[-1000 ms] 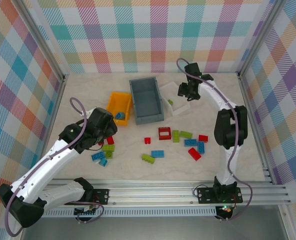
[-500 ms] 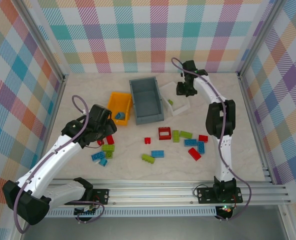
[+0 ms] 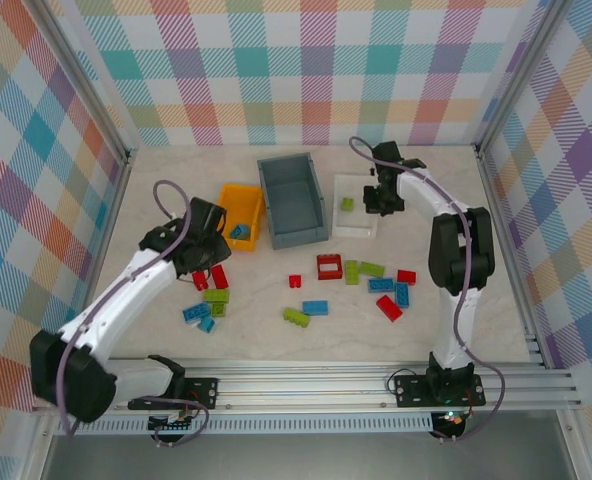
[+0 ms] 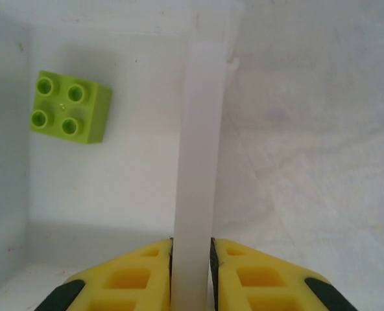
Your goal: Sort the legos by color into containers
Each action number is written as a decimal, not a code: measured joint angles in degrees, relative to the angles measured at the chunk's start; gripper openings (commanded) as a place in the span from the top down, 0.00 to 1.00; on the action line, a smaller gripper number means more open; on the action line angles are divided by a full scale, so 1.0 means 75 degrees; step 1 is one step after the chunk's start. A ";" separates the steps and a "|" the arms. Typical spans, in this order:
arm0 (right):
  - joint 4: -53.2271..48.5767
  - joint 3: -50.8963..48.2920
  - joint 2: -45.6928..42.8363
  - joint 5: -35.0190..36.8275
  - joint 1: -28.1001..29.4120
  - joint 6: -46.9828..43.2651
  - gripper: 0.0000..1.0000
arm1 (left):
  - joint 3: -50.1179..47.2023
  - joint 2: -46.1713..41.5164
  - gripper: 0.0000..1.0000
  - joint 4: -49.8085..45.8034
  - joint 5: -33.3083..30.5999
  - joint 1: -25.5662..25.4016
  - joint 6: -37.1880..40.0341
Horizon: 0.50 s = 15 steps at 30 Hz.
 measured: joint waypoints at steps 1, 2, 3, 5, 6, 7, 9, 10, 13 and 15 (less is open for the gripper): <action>0.0012 -0.0117 -0.0096 -0.0006 0.0000 0.0023 0.81 | 0.0125 0.0382 0.70 0.0117 0.0079 0.0079 0.0029; 0.0020 -0.0192 -0.0166 -0.0020 0.0000 0.0026 0.82 | 0.0309 0.0831 0.72 0.0271 0.0163 0.0152 0.0050; 0.0047 -0.0227 -0.0201 -0.0032 0.0000 0.0026 0.82 | 0.0493 0.1271 0.73 0.0455 0.0233 0.0198 0.0073; 0.0117 -0.0262 -0.0233 -0.0061 0.0000 0.0015 0.82 | 0.0886 0.2049 0.73 0.0740 0.0341 0.0233 0.0096; 0.0137 -0.0262 -0.0233 -0.0093 0.0000 -0.0003 0.82 | 0.1067 0.2352 0.74 0.0842 0.0382 0.0233 0.0099; 0.0146 -0.0262 -0.0233 -0.0146 0.0000 -0.0012 0.82 | 0.1317 0.2739 0.74 0.0941 0.0411 0.0233 0.0108; 0.0152 -0.0277 -0.0233 -0.0277 0.0000 -0.0061 0.82 | 0.1743 0.3308 0.75 0.1107 0.0458 0.0236 0.0128; 0.0163 -0.0291 -0.0233 -0.0353 0.0000 -0.0099 0.82 | 0.1950 0.3582 0.77 0.1204 0.0475 0.0236 0.0149; 0.0163 -0.0361 -0.0236 -0.0516 0.0029 -0.0184 0.82 | 0.2422 0.4252 0.79 0.1478 0.0603 0.0236 0.0189; 0.0154 -0.0376 -0.0236 -0.0568 0.0067 -0.0210 0.82 | 0.2585 0.4535 0.80 0.1641 0.0734 0.0236 0.0184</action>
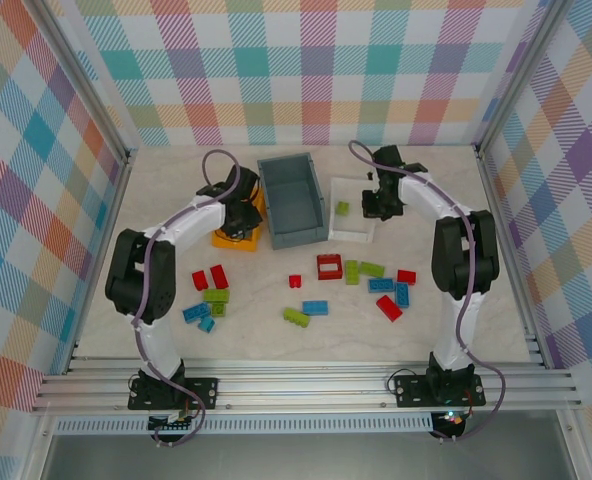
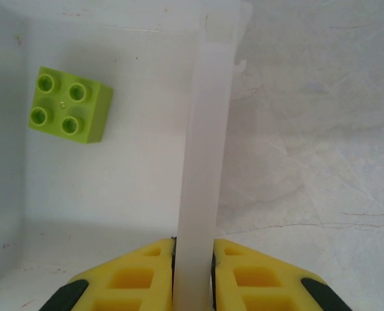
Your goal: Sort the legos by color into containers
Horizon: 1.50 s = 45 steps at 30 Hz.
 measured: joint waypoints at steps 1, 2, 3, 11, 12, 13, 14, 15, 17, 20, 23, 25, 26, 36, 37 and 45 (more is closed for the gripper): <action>0.0003 -0.0003 -0.0009 -0.0029 0.0026 -0.0003 0.82 | 0.0047 0.0108 0.80 0.0105 0.0093 0.0000 -0.0009; -0.0003 -0.0006 -0.0020 -0.0055 0.0058 -0.0006 0.82 | 0.0052 0.0169 0.80 0.0213 0.0187 -0.0003 -0.0015; -0.0009 -0.0017 -0.0044 -0.0064 0.0093 -0.0015 0.82 | 0.0052 0.0192 0.80 0.0271 0.0274 -0.0003 -0.0038; -0.0119 -0.0058 -0.0140 0.0131 0.0195 -0.0085 0.82 | 0.0096 0.0178 0.78 0.0338 0.0300 -0.0023 -0.0119; -0.0163 -0.0058 -0.0140 0.0198 0.0195 -0.0134 0.81 | 0.0093 0.0146 0.75 0.0274 0.0216 -0.0023 -0.0117; -0.0219 -0.0058 -0.0140 0.0271 0.0192 -0.0187 0.80 | 0.0090 0.0076 0.71 0.0163 0.0085 -0.0023 -0.0096; -0.0265 -0.0058 -0.0140 0.0323 0.0192 -0.0221 0.76 | 0.0082 -0.0026 0.66 0.0035 -0.0041 -0.0023 -0.0076; -0.0297 -0.0058 -0.0140 0.0364 0.0192 -0.0265 0.73 | 0.0055 -0.0154 0.61 -0.0076 -0.0181 -0.0023 -0.0064; -0.0332 -0.0058 -0.0140 0.0469 0.0192 -0.0353 0.66 | -0.0055 -0.0624 0.54 -0.0341 -0.0513 -0.0023 -0.0006; -0.0335 -0.0058 -0.0140 0.0548 0.0192 -0.0396 0.53 | -0.0516 -0.1751 0.49 -0.0670 -0.0979 -0.0023 0.0017; -0.0323 -0.0073 -0.0233 0.0557 0.0192 -0.0388 0.45 | -0.1204 -0.3144 0.47 -0.1052 -0.1294 -0.0006 -0.0006; -0.0213 -0.0245 -0.0565 0.0562 0.0210 -0.0344 0.40 | -0.1728 -0.3978 0.47 -0.1285 -0.1343 0.0096 -0.0017; -0.0178 -0.0393 -0.0863 0.0580 0.0239 -0.0306 0.37 | -0.2040 -0.4339 0.47 -0.1384 -0.1329 0.0233 -0.0038; 0.1247 -0.3016 -0.5065 0.0061 0.2929 0.0973 0.25 | -0.4033 -0.4456 0.40 -0.1457 -0.0087 0.1746 0.0262; 0.1393 -0.3357 -0.5234 -0.0029 0.3421 0.1157 0.25 | -0.4068 -0.4334 0.40 -0.1370 -0.0012 0.1746 0.0347; 0.1620 -0.5155 -0.5668 -0.0201 0.5214 0.2477 0.23 | -0.4421 -0.3765 0.40 -0.0764 0.0254 0.1746 0.0842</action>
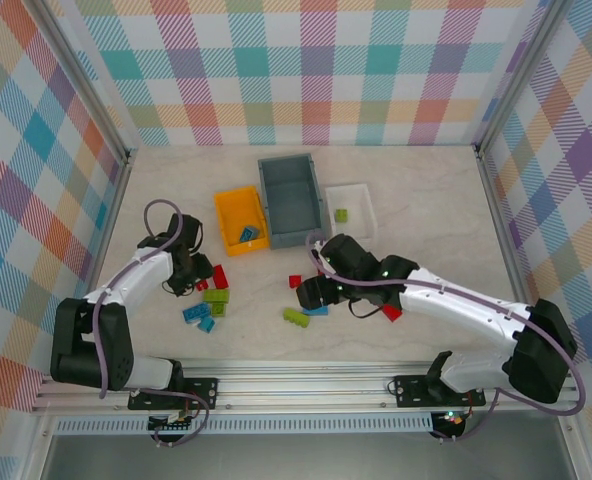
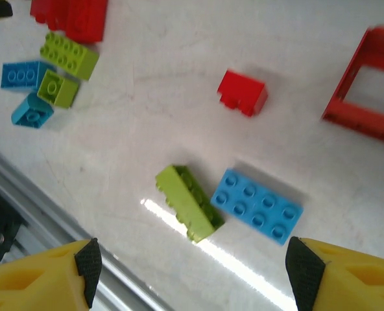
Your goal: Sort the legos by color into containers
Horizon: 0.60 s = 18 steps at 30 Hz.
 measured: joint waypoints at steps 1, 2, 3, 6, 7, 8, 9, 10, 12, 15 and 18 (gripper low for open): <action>0.0006 -0.0064 -0.0079 -0.0003 0.0099 0.0128 0.23 | -0.0050 0.0055 0.40 0.0055 -0.0003 0.0000 0.0047; 0.0009 -0.0085 -0.0146 0.0003 0.0178 0.0216 0.23 | -0.0082 0.0117 0.41 0.0108 0.0000 0.0000 0.0076; 0.0015 -0.0085 -0.0201 0.0000 0.0236 0.0291 0.23 | -0.0093 0.0195 0.42 0.0163 -0.0003 0.0000 0.0105; 0.0108 -0.0085 -0.0335 0.0000 0.0356 0.0452 0.23 | -0.0117 0.0455 0.47 0.0341 -0.0020 0.0000 0.0219; 0.0117 -0.0085 -0.0361 0.0003 0.0382 0.0490 0.23 | -0.0128 0.0530 0.49 0.0393 -0.0029 0.0000 0.0245; 0.0119 -0.0082 -0.0376 0.0000 0.0388 0.0545 0.23 | -0.0137 0.0595 0.50 0.0440 -0.0061 0.0000 0.0274; 0.0117 -0.0082 -0.0382 0.0000 0.0388 0.0562 0.23 | -0.0143 0.0627 0.52 0.0460 -0.0090 0.0000 0.0291; 0.0117 -0.0076 -0.0382 0.0000 0.0388 0.0583 0.23 | -0.0146 0.0656 0.53 0.0504 -0.0137 0.0000 0.0312; 0.0117 -0.0067 -0.0382 0.0000 0.0414 0.0606 0.23 | -0.0154 0.0697 0.59 0.0597 -0.0213 0.0000 0.0376; 0.0111 -0.0035 -0.0382 0.0006 0.0458 0.0659 0.25 | -0.0157 0.0717 0.69 0.0632 -0.0309 0.0000 0.0449; 0.0114 -0.0012 -0.0443 0.0079 0.0536 0.0752 0.26 | -0.0154 0.0597 0.72 0.0580 -0.0449 -0.0012 0.0431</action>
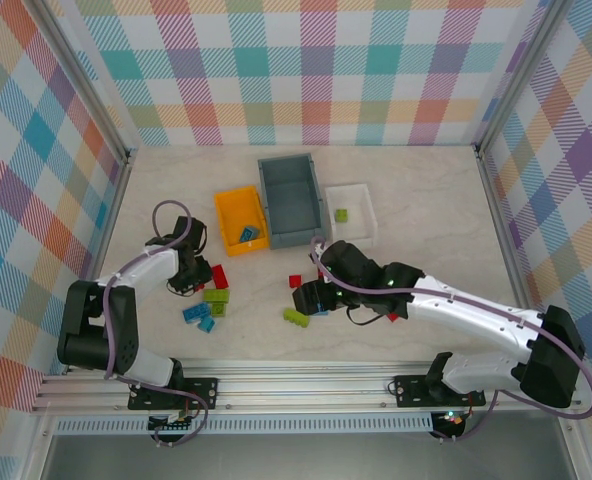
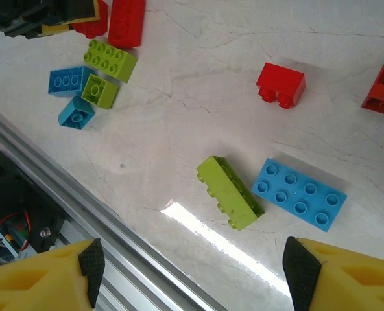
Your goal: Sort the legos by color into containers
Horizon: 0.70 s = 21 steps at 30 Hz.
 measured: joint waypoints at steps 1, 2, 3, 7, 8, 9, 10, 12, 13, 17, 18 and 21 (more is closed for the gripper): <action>-0.0006 0.0000 -0.0058 0.0058 0.0020 0.0023 0.26 | 0.0006 -0.0119 0.72 -0.0076 -0.0052 -0.0017 -0.0020; -0.0006 0.0000 -0.0172 0.0181 0.0052 0.0061 0.27 | 0.0038 -0.0341 0.73 -0.0207 -0.0114 -0.0058 -0.0029; -0.0006 -0.0003 -0.0332 0.0329 0.0067 0.0119 0.27 | 0.0128 -0.0618 0.73 -0.0379 -0.0163 -0.0149 -0.0058; 0.0181 -0.0152 -0.1291 0.1142 0.0093 0.0399 0.30 | 0.1346 -0.1402 0.74 -0.0866 -0.0254 -0.1110 -0.0265; 0.0265 -0.0221 -0.1521 0.1358 0.0093 0.0475 0.31 | 0.1795 -0.1413 0.74 -0.0877 -0.0306 -0.1483 -0.0332; 0.0294 -0.0259 -0.1708 0.1580 0.0093 0.0542 0.31 | 0.2218 -0.1349 0.74 -0.0825 -0.0321 -0.1836 -0.0411; 0.0326 -0.0277 -0.1804 0.1749 0.0093 0.0606 0.31 | 0.2544 -0.1253 0.74 -0.0781 -0.0341 -0.2116 -0.0458; 0.0361 -0.0277 -0.1883 0.2142 0.0093 0.0755 0.31 | 0.3197 -0.0854 0.74 -0.0731 -0.0382 -0.2719 -0.0571; 0.0356 -0.0277 -0.1883 0.2264 0.0093 0.0822 0.31 | 0.3453 -0.0627 0.74 -0.0702 -0.0408 -0.2906 -0.0606; 0.0323 -0.0277 -0.1918 0.2774 0.0093 0.1116 0.32 | 0.4750 0.0991 0.74 -0.0603 -0.0557 -0.3611 -0.0667; 0.0309 -0.0294 -0.1964 0.2868 0.0093 0.1204 0.31 | 0.5065 0.1428 0.74 -0.0589 -0.0577 -0.3698 -0.0679; 0.0184 -0.0356 -0.2186 0.3124 0.0093 0.1393 0.31 | 0.5939 0.2600 0.74 -0.0629 -0.0641 -0.3803 -0.0691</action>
